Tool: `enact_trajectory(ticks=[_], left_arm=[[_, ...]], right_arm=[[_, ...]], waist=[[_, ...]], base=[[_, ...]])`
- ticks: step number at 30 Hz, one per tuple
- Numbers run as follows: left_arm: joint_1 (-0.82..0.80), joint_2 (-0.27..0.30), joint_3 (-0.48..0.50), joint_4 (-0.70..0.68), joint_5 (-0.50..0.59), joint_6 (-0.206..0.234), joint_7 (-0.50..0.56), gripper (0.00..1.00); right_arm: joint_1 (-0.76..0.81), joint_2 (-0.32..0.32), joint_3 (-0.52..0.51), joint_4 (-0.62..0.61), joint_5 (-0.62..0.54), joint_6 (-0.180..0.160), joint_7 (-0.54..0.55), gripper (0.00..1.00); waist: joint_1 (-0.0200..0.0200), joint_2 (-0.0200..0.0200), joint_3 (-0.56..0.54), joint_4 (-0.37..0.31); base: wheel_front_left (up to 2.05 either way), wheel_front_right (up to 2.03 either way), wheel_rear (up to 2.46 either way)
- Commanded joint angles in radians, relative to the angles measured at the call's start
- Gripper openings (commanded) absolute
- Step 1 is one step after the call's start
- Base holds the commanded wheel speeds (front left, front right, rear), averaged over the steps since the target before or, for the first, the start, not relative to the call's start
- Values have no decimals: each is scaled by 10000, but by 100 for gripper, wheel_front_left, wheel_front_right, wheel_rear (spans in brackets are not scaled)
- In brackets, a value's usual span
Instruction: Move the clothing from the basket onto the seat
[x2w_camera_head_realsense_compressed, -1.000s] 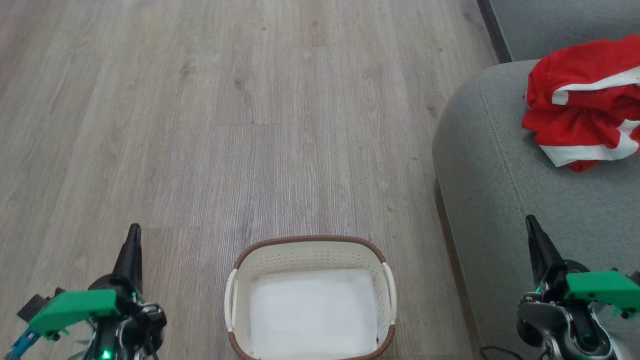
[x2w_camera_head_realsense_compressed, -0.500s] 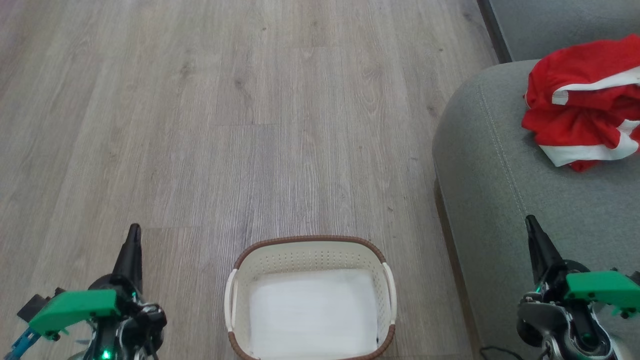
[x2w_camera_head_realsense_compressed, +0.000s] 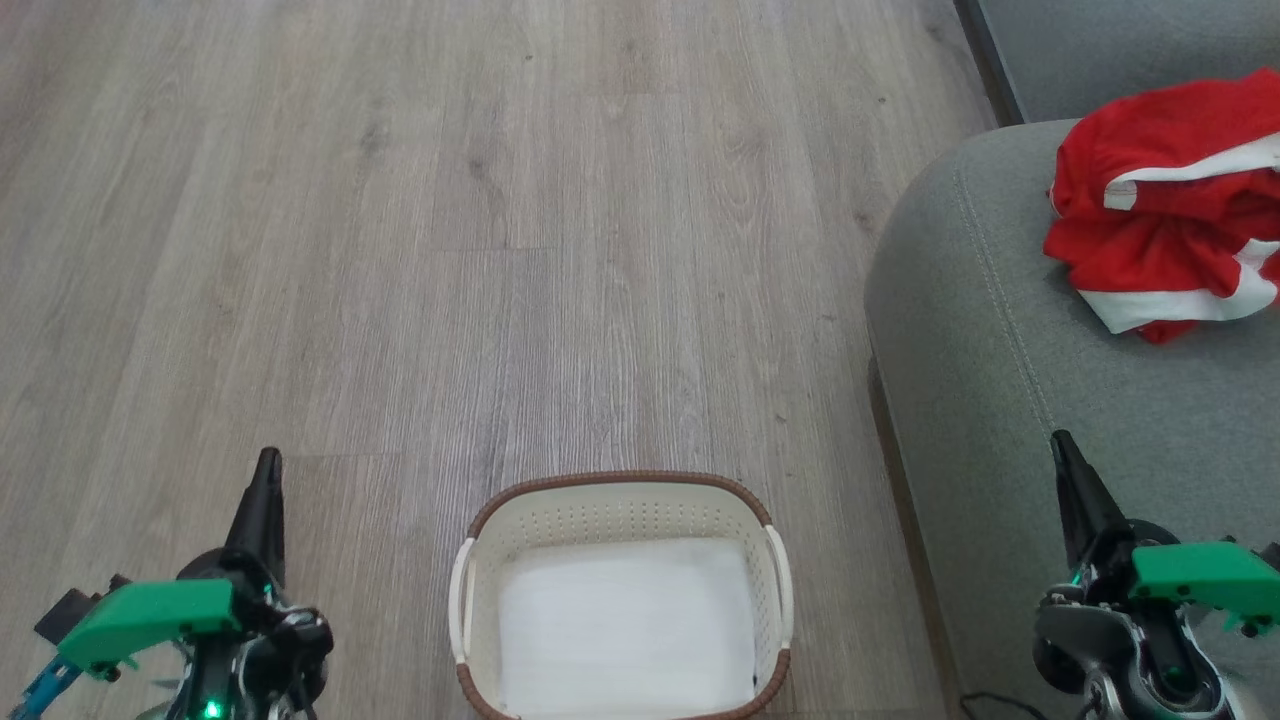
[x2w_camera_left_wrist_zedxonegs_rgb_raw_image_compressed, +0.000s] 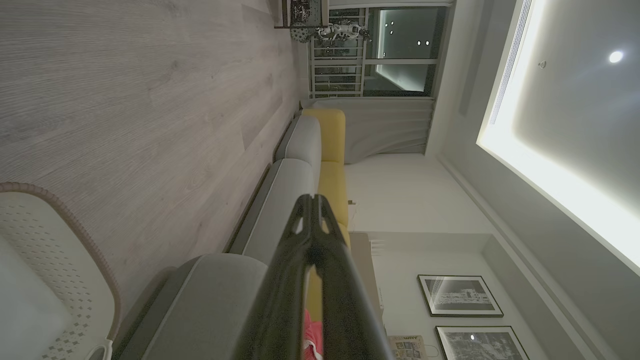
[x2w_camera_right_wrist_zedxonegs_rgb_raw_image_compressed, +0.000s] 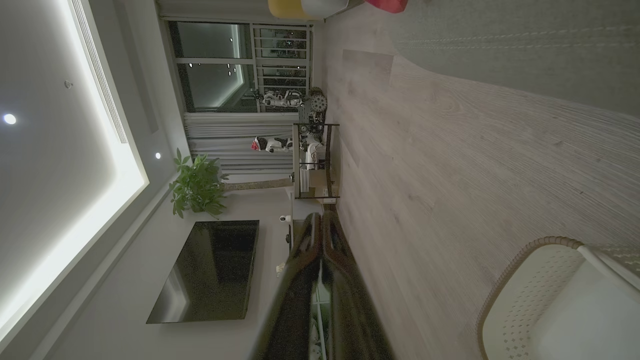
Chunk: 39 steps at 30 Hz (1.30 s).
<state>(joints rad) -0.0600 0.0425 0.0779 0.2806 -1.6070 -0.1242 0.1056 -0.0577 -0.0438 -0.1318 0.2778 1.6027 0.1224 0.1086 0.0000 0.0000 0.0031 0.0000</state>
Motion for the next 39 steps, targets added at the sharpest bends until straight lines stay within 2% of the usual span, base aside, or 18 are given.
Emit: enact_trajectory(ticks=[1, 39], left_arm=[[-481, 83, 363, -354, -12, -65, 80, 0], [-482, 80, 366, -354, -9, -65, 83, 0]], right_arm=[[-503, -64, 182, -330, 60, 83, 45, 0], [-502, -64, 182, -330, 60, 83, 44, 0]], waist=[[0, 0, 0, 0], [0, 0, 0, 0]], base=[[0, 0, 0], [0, 0, 0]])
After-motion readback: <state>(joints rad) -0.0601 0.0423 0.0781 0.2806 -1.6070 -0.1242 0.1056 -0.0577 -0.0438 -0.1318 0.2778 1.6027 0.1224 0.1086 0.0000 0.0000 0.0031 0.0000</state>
